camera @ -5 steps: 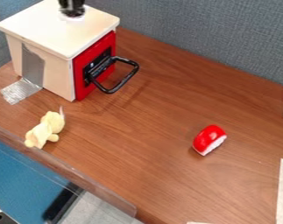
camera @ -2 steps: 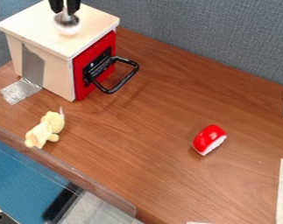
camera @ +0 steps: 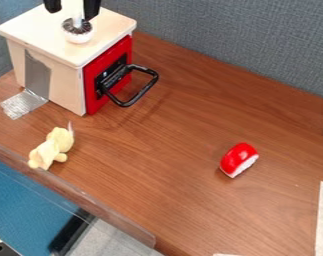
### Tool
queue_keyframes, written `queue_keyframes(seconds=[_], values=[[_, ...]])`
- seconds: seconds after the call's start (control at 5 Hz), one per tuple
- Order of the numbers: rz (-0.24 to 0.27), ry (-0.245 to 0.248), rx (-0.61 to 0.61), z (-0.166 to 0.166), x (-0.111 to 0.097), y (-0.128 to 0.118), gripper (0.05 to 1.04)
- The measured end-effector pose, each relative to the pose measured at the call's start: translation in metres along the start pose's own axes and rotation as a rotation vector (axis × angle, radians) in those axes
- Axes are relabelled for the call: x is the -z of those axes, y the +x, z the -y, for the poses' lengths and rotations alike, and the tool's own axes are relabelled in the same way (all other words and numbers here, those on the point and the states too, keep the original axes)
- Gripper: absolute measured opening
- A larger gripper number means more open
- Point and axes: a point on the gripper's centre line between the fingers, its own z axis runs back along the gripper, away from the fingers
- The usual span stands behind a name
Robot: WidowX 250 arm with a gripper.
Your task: Picked up white object and placed it on top of the drawer
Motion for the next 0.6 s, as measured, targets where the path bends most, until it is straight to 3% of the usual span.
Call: queue_keyframes(seconds=[0.4, 0.6], values=[[0.133, 0.077, 0.167, 0.021, -0.049, -0.003, 0.999], [0.128, 0.077, 0.167, 0.021, -0.048, -0.004, 0.999]])
